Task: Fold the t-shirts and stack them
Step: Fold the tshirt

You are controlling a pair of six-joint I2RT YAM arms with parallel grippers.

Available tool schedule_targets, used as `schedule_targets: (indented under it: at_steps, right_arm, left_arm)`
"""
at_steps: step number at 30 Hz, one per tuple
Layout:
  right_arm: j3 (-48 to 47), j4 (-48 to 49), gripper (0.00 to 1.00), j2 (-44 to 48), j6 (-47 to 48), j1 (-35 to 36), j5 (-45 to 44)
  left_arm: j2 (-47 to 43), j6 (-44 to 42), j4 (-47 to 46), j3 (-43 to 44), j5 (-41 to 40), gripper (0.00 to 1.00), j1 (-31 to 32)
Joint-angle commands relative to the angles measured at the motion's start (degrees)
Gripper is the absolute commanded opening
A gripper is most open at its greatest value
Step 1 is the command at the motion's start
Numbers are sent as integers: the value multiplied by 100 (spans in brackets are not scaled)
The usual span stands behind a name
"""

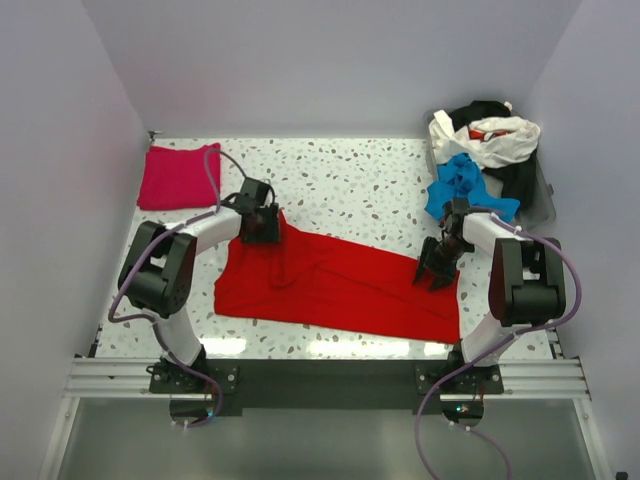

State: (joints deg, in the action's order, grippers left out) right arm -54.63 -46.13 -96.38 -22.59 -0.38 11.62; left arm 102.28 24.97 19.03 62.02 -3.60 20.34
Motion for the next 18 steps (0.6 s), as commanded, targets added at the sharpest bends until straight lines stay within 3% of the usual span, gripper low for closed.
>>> schedule_targets:
  at_steps: [1, 6, 18]
  right_arm:
    - [58, 368, 51, -13, -35, -146, -256]
    - [40, 412, 51, -13, -70, -146, -221]
    - [49, 473, 51, -65, -70, -146, -160]
  left_arm:
    - [55, 61, -303, 170, 34, 59, 23]
    - [152, 52, -303, 311, 34, 54, 23]
    - [-235, -54, 136, 583, -616, 56, 286]
